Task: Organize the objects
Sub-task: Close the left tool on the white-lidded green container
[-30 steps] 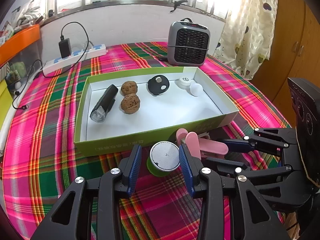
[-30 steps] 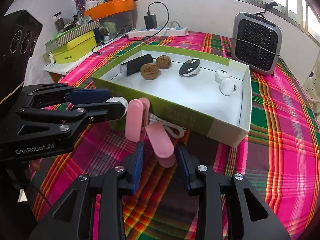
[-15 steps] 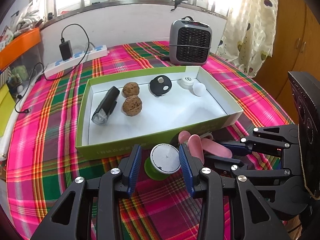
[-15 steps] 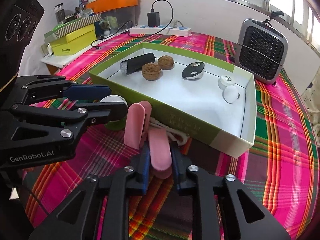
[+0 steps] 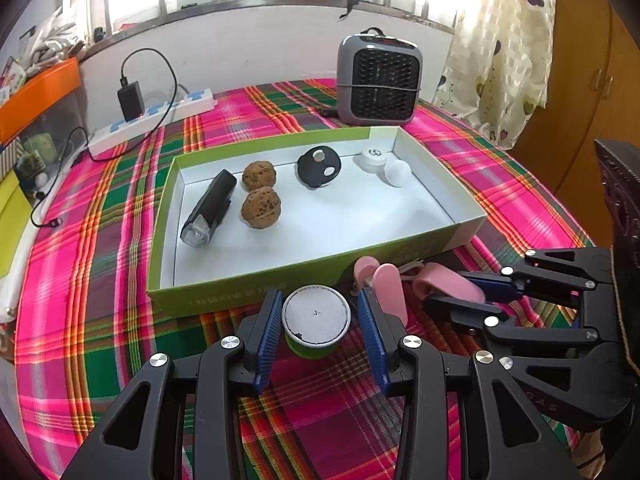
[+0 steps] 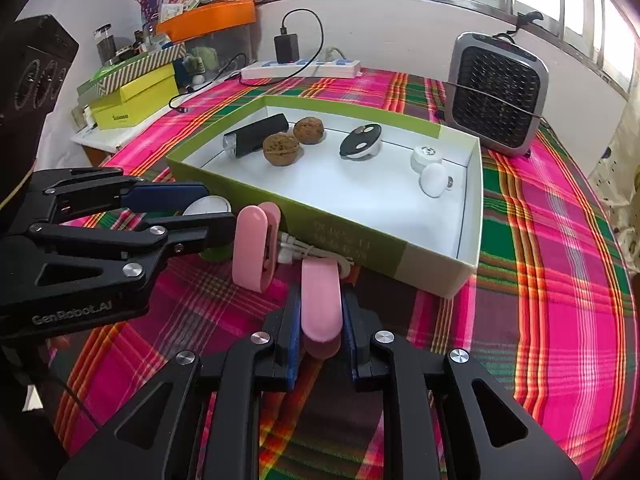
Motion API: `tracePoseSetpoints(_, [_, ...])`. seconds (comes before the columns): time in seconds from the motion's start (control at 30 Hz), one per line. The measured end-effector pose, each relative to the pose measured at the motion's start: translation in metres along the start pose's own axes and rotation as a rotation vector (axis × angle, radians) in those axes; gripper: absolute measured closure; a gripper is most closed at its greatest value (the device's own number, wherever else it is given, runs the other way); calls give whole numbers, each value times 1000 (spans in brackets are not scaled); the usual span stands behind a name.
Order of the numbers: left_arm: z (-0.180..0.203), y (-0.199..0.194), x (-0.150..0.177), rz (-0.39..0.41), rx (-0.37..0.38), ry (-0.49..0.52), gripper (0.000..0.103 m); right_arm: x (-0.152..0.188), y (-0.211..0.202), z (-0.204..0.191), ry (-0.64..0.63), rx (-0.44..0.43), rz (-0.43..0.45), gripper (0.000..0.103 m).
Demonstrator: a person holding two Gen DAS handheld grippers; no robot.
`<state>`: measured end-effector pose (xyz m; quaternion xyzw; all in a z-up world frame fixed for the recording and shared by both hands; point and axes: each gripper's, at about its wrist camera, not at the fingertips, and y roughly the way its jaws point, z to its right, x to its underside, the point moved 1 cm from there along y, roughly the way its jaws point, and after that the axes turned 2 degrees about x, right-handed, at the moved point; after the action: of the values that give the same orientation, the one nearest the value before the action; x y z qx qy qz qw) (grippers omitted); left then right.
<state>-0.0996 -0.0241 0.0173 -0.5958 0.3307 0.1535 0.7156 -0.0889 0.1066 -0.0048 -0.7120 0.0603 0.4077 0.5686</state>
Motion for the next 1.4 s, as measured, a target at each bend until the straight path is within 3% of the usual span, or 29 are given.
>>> tracePoseSetpoints(0.43, [-3, 6, 3, -17, -30, -11, 66, 2, -1, 0, 7, 3, 3, 84])
tracePoseSetpoints(1.4, [-5, 9, 3, -20, -15, -35, 71, 3, -2, 1, 9, 2, 4, 84])
